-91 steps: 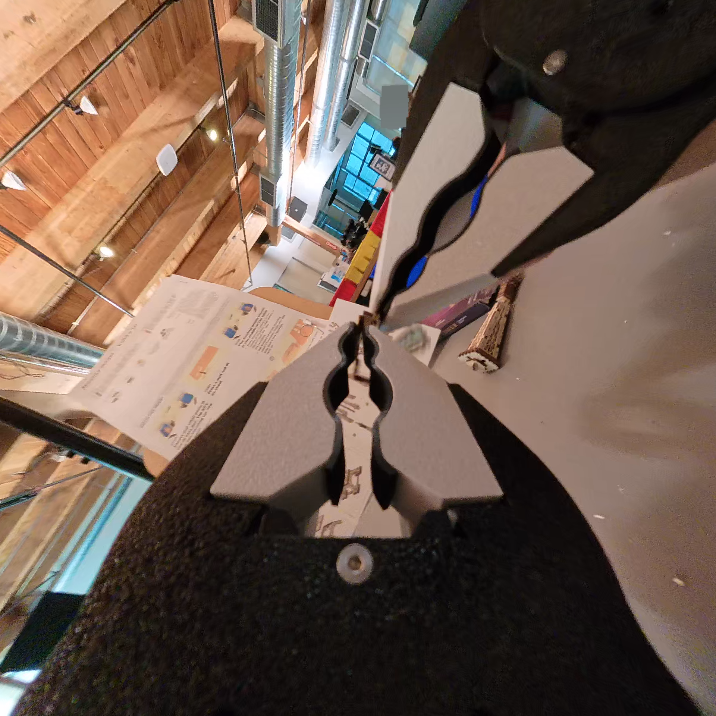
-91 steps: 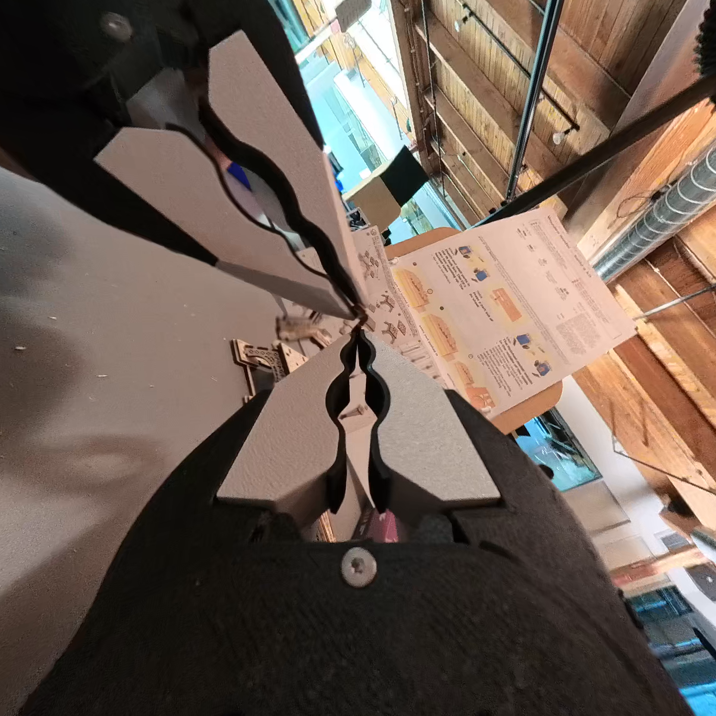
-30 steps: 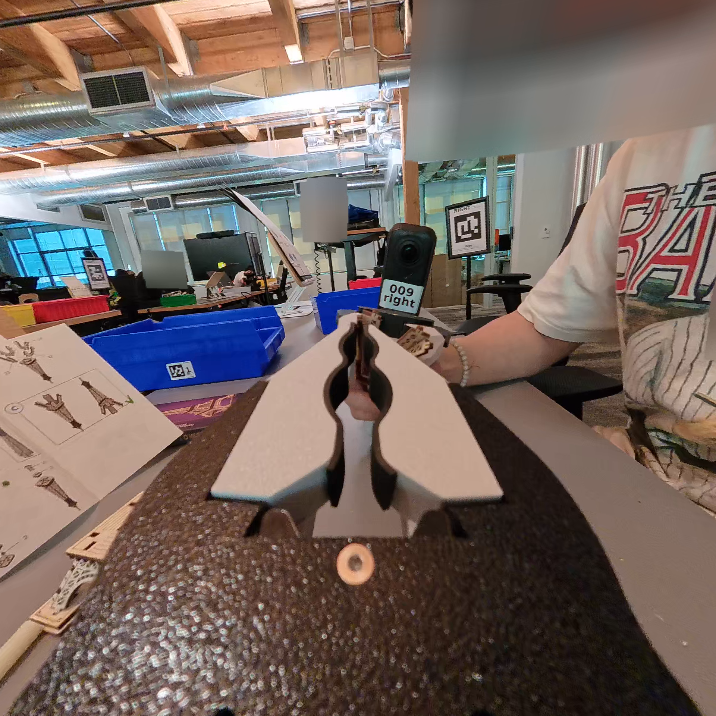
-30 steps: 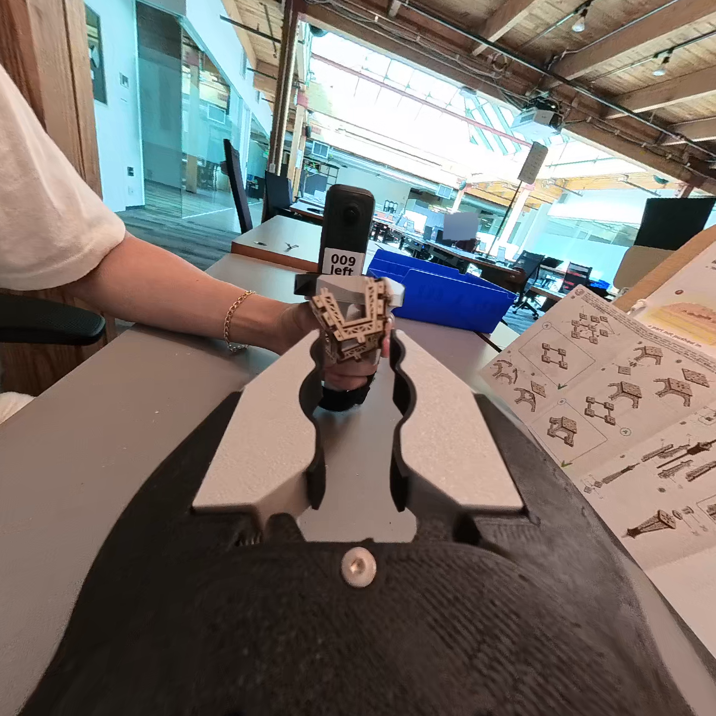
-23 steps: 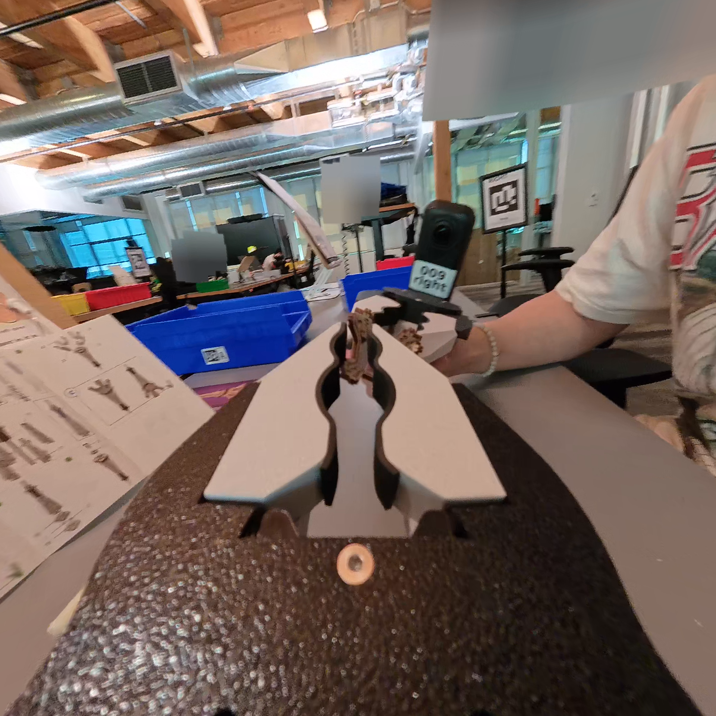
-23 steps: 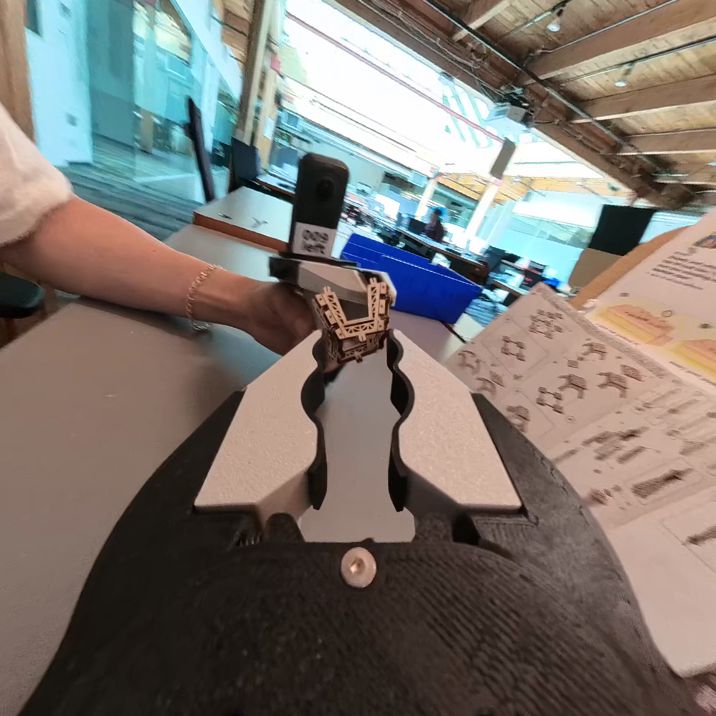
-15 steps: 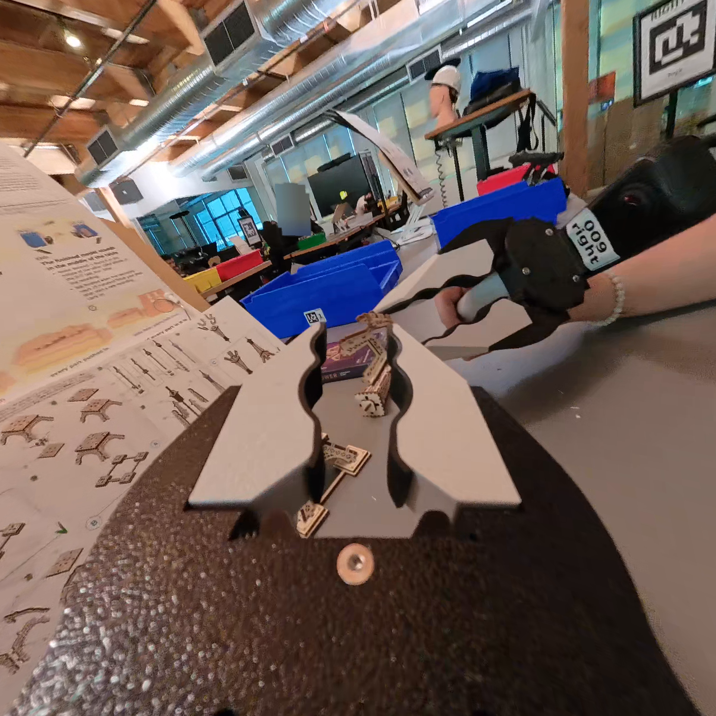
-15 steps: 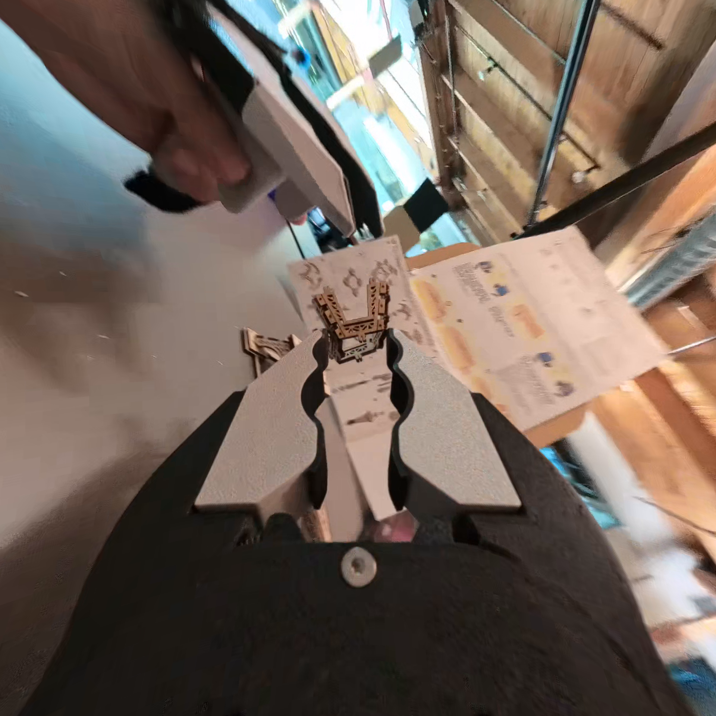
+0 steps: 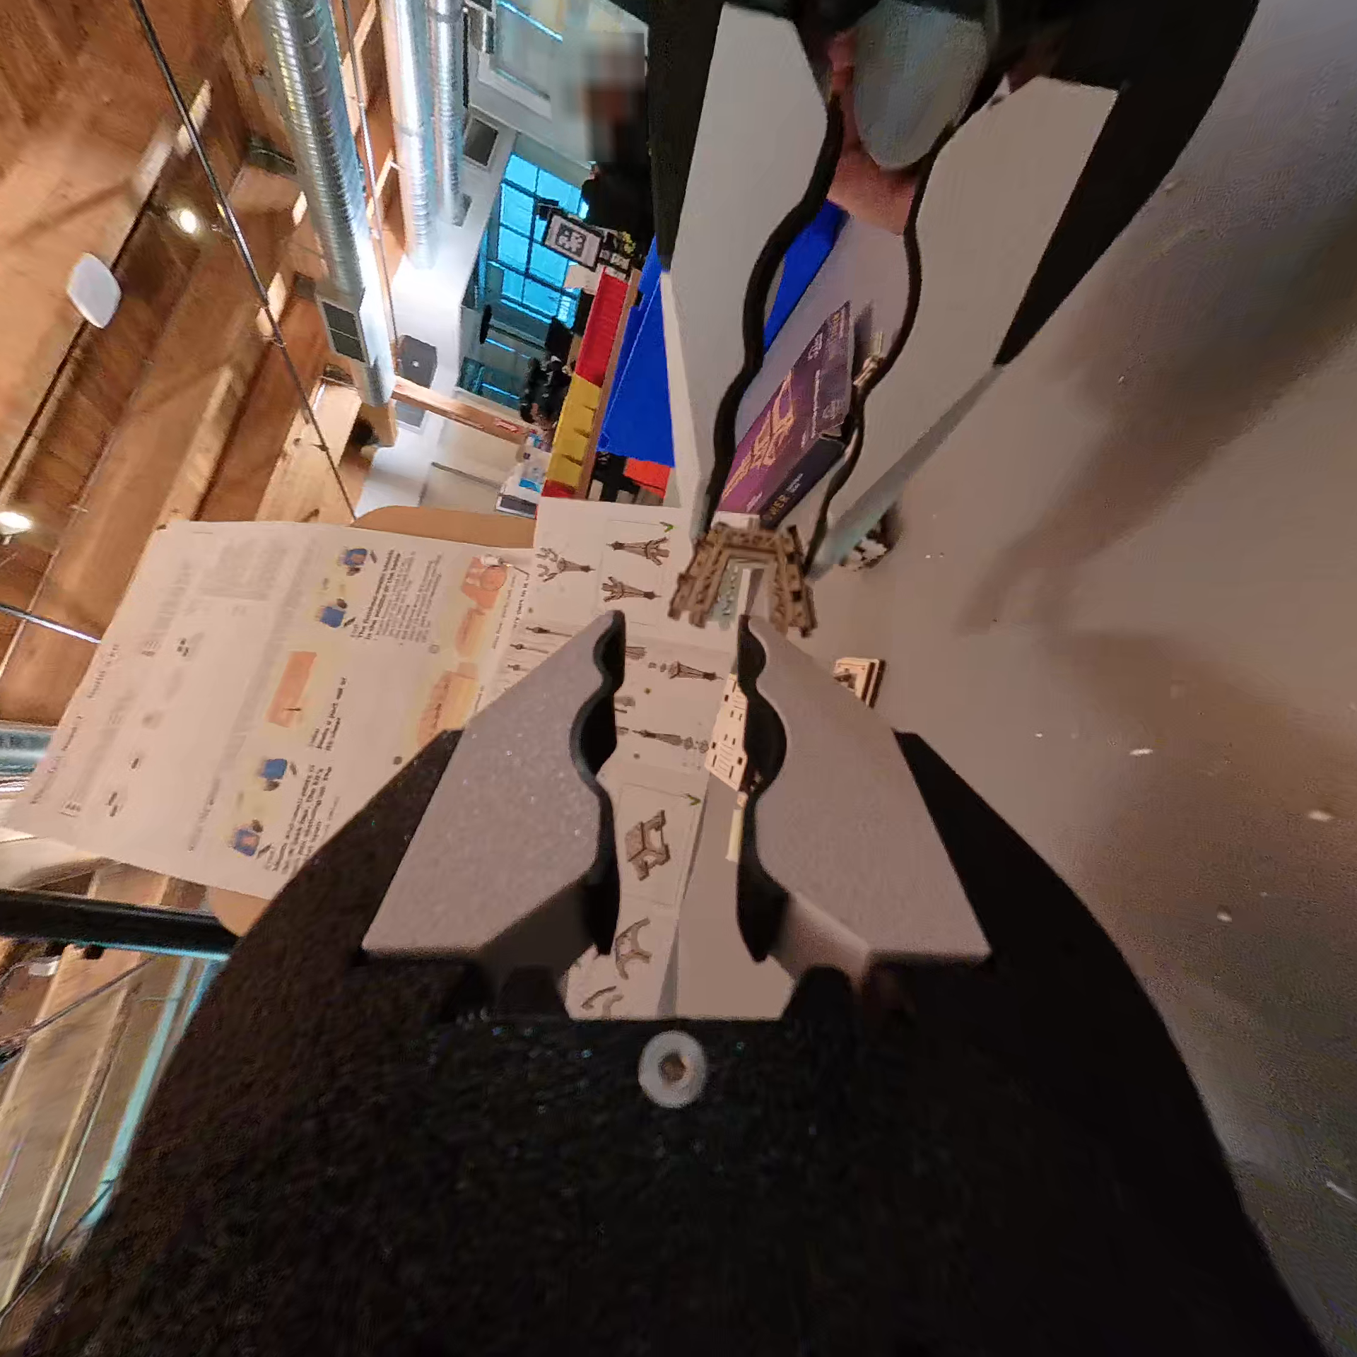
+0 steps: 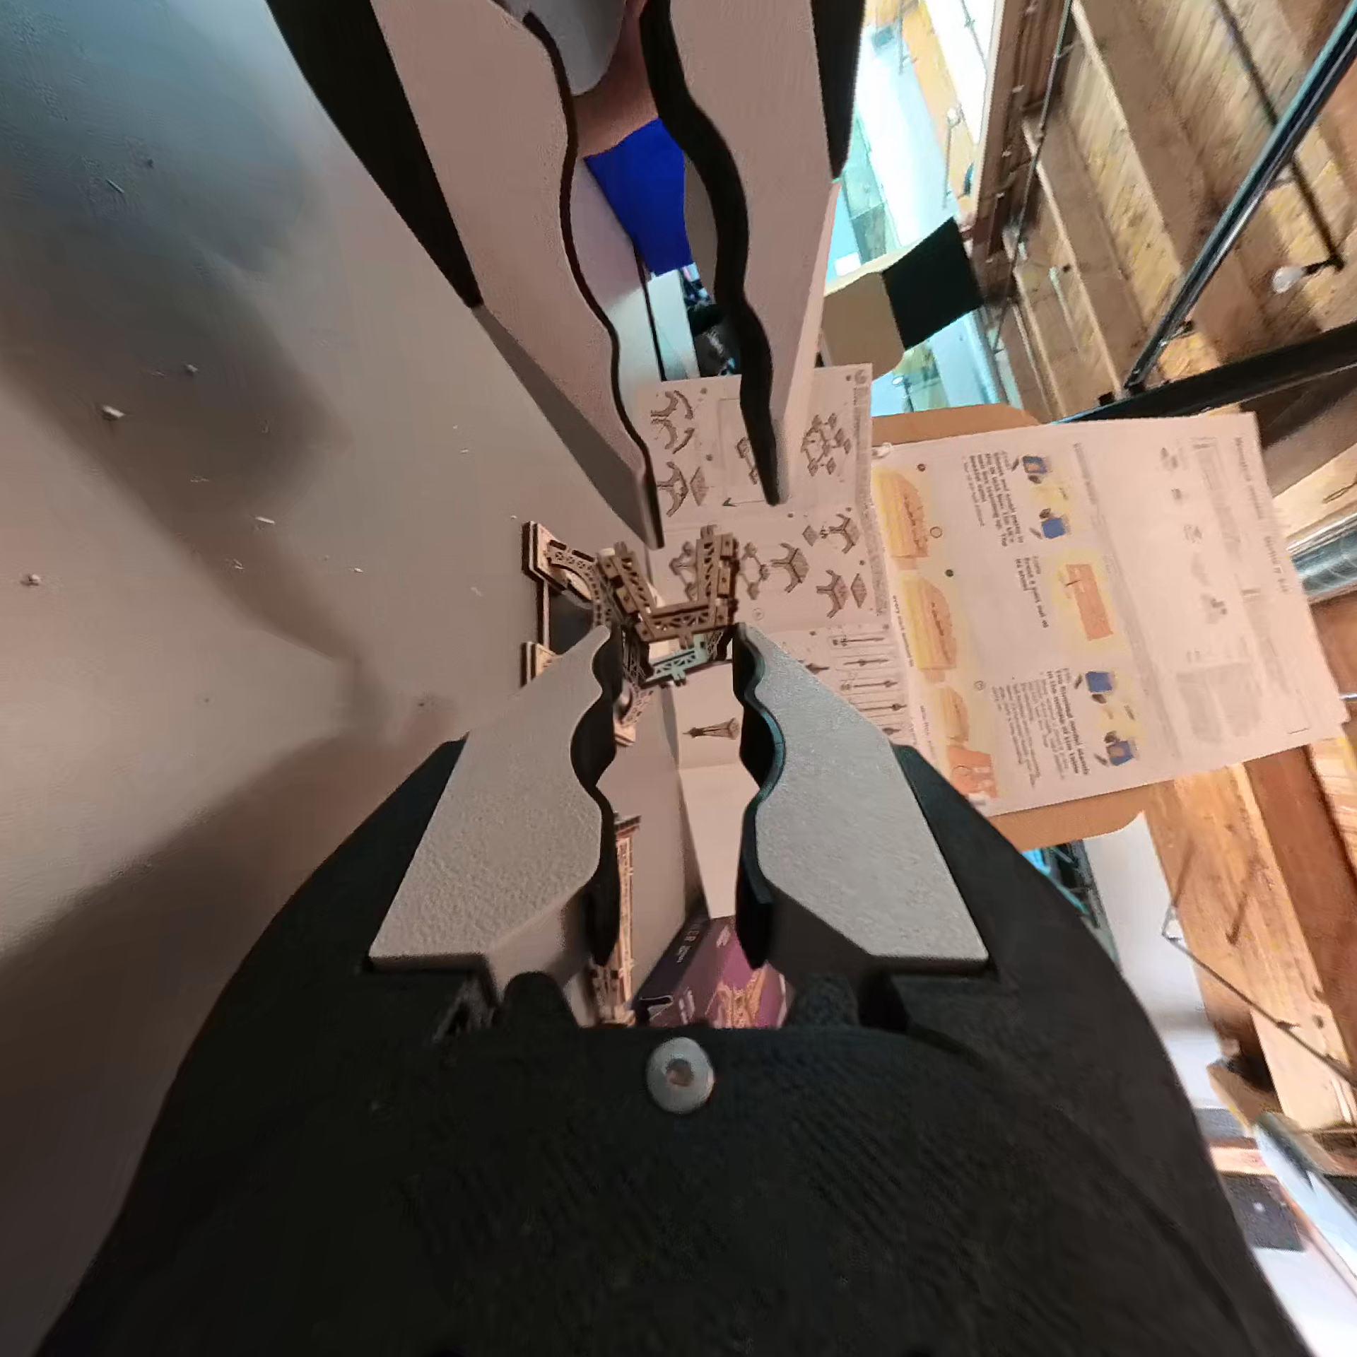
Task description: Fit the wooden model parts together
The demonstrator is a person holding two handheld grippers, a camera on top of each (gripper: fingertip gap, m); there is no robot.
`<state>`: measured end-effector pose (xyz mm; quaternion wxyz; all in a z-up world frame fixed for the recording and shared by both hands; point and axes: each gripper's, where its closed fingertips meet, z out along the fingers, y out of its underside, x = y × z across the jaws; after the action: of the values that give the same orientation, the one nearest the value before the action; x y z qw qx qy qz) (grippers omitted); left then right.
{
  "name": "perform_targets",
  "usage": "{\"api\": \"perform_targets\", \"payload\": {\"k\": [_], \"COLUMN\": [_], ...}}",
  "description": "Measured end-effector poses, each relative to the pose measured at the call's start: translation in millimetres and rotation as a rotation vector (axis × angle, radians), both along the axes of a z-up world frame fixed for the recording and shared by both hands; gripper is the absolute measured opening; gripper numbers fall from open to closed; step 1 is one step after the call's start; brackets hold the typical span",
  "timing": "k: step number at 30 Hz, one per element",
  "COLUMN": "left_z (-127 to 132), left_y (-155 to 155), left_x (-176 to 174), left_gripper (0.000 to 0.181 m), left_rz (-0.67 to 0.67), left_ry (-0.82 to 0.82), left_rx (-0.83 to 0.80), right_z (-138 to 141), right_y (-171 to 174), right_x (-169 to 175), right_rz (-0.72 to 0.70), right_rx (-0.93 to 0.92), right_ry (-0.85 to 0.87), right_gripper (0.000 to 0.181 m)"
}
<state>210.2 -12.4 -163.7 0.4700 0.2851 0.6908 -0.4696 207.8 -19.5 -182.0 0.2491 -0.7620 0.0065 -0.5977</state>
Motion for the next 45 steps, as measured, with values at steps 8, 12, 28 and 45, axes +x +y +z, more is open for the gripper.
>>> {"api": "perform_targets", "payload": {"k": [8,12,28,45], "left_z": [-8.8,-15.8,-17.4,-31.5], "left_y": [2.8,1.9,2.2,4.1], "left_x": [-3.6,-3.3,2.0,4.9], "left_gripper": [0.024,0.023,0.011,0.008], "left_rz": [-0.014,0.004,0.047,0.087], "left_ry": [0.010,-0.016,-0.018,-0.022], "left_rx": [0.082,0.128,0.118,0.222], "right_z": [-8.3,-11.6,-10.7,-21.8], "right_y": [4.4,8.2,14.7,13.6], "right_x": [-2.4,-4.6,-8.8,-8.0], "right_rz": [0.005,0.017,0.039,0.026], "right_rx": [-0.011,-0.019,0.052,0.034], "right_ry": [0.062,0.081,0.123,0.174], "right_gripper": [0.026,0.026,0.026,0.027]}}
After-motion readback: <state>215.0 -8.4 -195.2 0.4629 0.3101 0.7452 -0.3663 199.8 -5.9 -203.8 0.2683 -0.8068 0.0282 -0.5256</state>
